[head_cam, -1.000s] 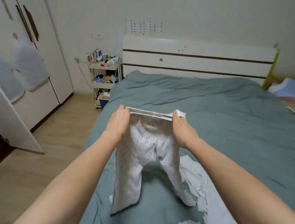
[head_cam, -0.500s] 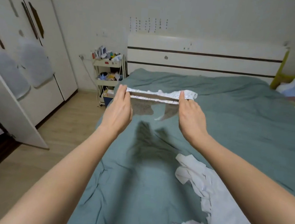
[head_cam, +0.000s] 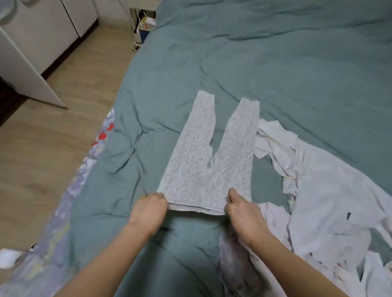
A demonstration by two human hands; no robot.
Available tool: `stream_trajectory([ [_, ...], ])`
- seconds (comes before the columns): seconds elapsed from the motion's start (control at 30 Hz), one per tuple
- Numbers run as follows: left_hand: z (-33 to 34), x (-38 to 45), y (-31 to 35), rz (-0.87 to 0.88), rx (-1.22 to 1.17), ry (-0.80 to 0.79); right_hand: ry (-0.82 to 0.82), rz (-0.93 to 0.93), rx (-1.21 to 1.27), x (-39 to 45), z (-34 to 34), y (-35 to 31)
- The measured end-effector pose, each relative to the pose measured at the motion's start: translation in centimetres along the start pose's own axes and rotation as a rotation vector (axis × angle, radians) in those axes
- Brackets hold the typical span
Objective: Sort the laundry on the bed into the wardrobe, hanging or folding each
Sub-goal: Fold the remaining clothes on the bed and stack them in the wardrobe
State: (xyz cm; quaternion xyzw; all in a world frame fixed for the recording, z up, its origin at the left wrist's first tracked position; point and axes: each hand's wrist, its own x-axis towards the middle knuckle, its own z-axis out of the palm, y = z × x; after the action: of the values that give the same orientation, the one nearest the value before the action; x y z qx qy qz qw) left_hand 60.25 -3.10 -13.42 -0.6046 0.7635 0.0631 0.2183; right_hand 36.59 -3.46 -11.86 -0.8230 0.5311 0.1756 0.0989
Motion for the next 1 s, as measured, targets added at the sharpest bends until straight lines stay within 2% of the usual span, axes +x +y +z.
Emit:
stream_trajectory([
  [0.13, 3.7, -2.3, 0.5, 0.059, 0.019, -0.147, 0.011, -0.156, -0.055, -1.3, 4.6, -1.7],
  [0.17, 4.0, -2.7, 0.4, 0.064, 0.003, -0.185, -0.06, -0.188, 0.018, -1.8, 5.5, -2.0],
  [0.3, 4.6, -4.9, -0.3, 0.113, -0.102, -0.365, -0.255, -0.137, 0.309, -3.5, 7.7, -3.8],
  [0.4, 5.7, -6.3, -1.0, 0.163, -0.219, -0.518, -0.429, -0.141, 0.377, -4.6, 8.7, -5.4],
  [0.47, 6.5, -6.2, -1.8, 0.151, -0.368, -0.572, -0.502, -0.13, 0.433, -4.6, 9.2, -5.8],
  [0.53, 6.6, -5.2, -2.6, 0.116, -0.512, -0.552, -0.533, -0.066, 0.511, -4.3, 9.2, -5.5],
  [0.6, 6.1, -3.7, -3.3, 0.071, -0.646, -0.444, -0.409, 0.087, 0.629, -3.5, 8.9, -4.6],
  [0.7, 5.3, -1.2, -3.2, -0.029, -0.819, -0.21, -0.09, 0.354, 0.75, -1.9, 8.5, -2.6],
  [0.8, 4.2, 0.5, -1.0, -0.063, -0.941, -0.052, 0.032, 0.484, 0.815, -0.1, 9.2, -0.9],
  [0.9, 4.7, 0.5, 3.4, -0.017, -1.001, -0.107, 0.059, 0.446, 0.755, 0.9, 11.0, 0.6],
  [1.0, 7.1, -0.9, 8.5, 0.102, -0.947, -0.216, 0.082, 0.137, 0.492, 1.0, 12.7, 2.2],
])
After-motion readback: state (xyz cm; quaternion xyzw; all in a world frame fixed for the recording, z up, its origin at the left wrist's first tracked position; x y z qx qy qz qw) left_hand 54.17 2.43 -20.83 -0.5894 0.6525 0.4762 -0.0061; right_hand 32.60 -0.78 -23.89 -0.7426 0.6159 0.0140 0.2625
